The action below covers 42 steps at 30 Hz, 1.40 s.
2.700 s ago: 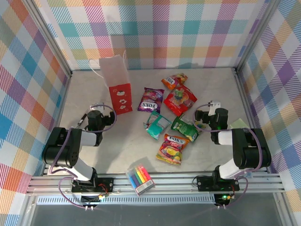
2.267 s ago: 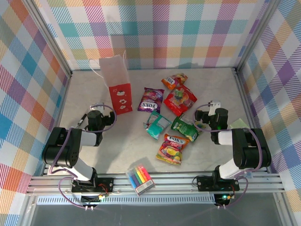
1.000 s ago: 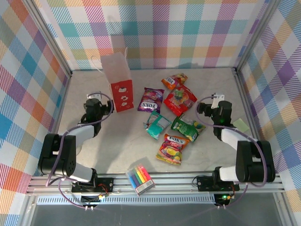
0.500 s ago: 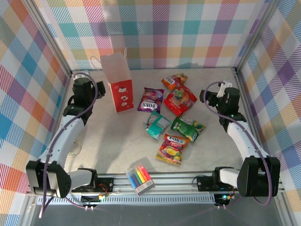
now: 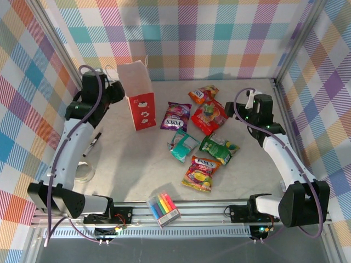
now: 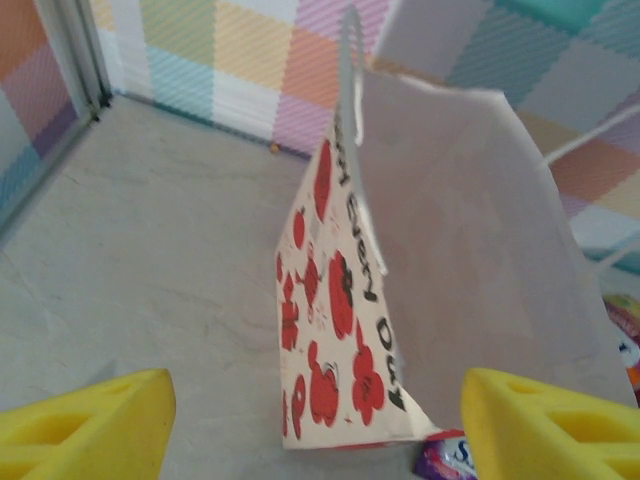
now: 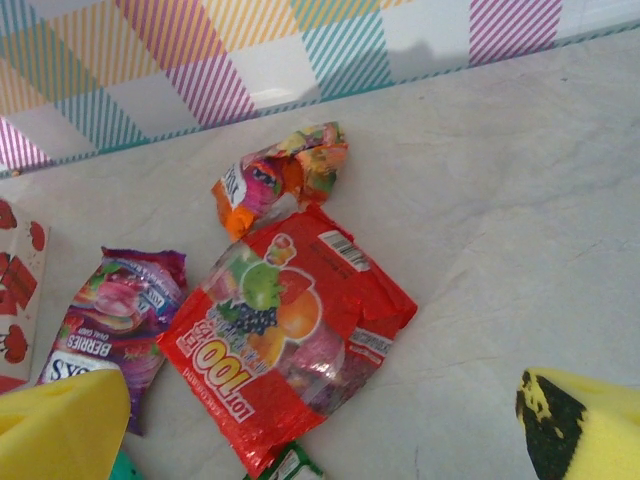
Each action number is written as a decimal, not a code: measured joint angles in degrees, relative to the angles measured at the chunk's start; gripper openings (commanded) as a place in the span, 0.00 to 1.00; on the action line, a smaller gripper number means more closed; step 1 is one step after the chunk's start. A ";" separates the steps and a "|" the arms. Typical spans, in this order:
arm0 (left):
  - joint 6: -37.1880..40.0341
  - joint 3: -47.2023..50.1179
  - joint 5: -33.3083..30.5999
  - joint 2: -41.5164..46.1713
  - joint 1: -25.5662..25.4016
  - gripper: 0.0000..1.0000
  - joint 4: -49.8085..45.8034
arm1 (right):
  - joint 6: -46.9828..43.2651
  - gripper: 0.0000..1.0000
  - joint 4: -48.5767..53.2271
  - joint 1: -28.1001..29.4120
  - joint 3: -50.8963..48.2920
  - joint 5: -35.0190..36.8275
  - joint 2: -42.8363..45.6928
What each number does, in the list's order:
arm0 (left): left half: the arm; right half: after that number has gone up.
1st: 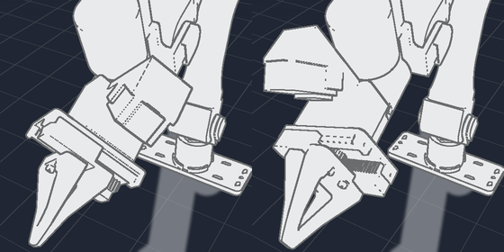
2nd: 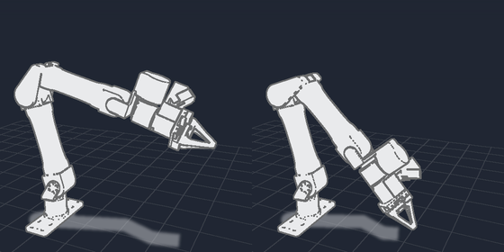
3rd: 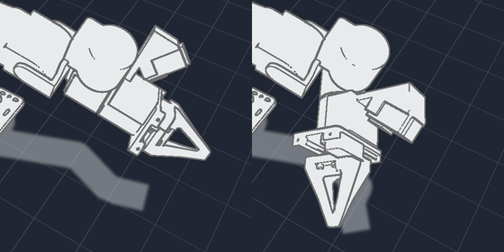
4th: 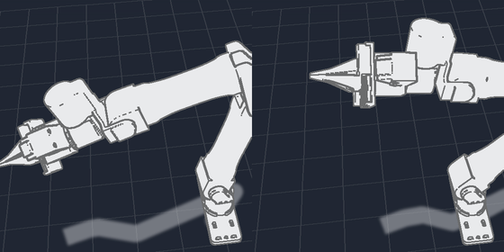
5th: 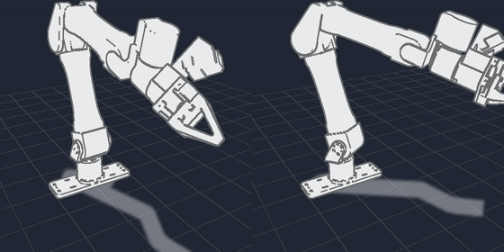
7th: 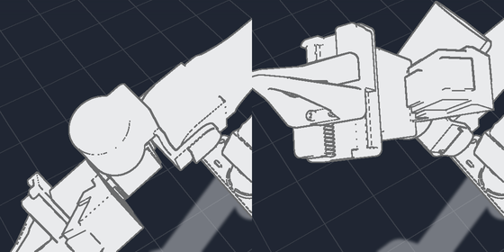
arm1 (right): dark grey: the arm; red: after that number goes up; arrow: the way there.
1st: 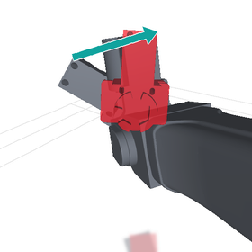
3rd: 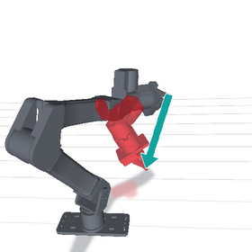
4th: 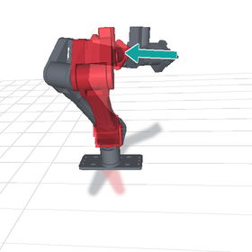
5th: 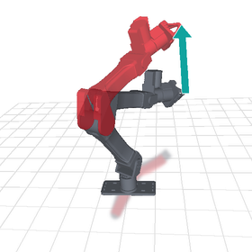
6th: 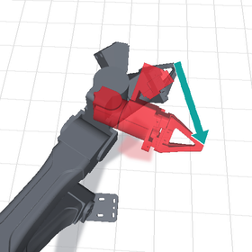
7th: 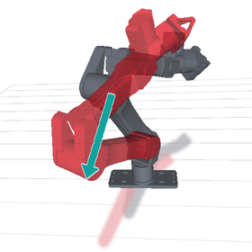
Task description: Place the snacks into the paper bag
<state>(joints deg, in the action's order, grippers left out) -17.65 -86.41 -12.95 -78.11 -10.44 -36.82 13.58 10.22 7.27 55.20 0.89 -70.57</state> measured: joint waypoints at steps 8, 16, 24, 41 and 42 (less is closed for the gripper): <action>-4.07 -6.01 -2.45 -7.72 -2.99 0.67 -6.71 | 0.48 0.99 3.61 3.23 1.36 0.90 0.00; -6.78 -11.91 -4.81 -14.23 -5.27 0.61 -9.18 | -0.96 0.99 4.52 6.27 2.60 1.51 1.25; -8.66 -16.70 -7.37 -19.82 -5.66 0.49 -11.17 | -1.68 0.99 4.52 6.32 2.60 1.66 3.78; -7.54 -23.71 -9.03 -25.79 -5.66 0.06 -16.46 | -3.56 0.99 6.51 6.32 2.21 1.66 6.29; -7.17 -23.89 -8.96 -25.79 -5.64 0.04 -16.98 | -3.56 0.99 6.62 6.32 2.21 1.68 6.40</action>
<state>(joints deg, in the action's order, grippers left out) -24.82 -110.30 -21.91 -103.90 -16.08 -53.80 10.02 16.84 13.58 57.41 2.57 -64.16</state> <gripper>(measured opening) 0.073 0.991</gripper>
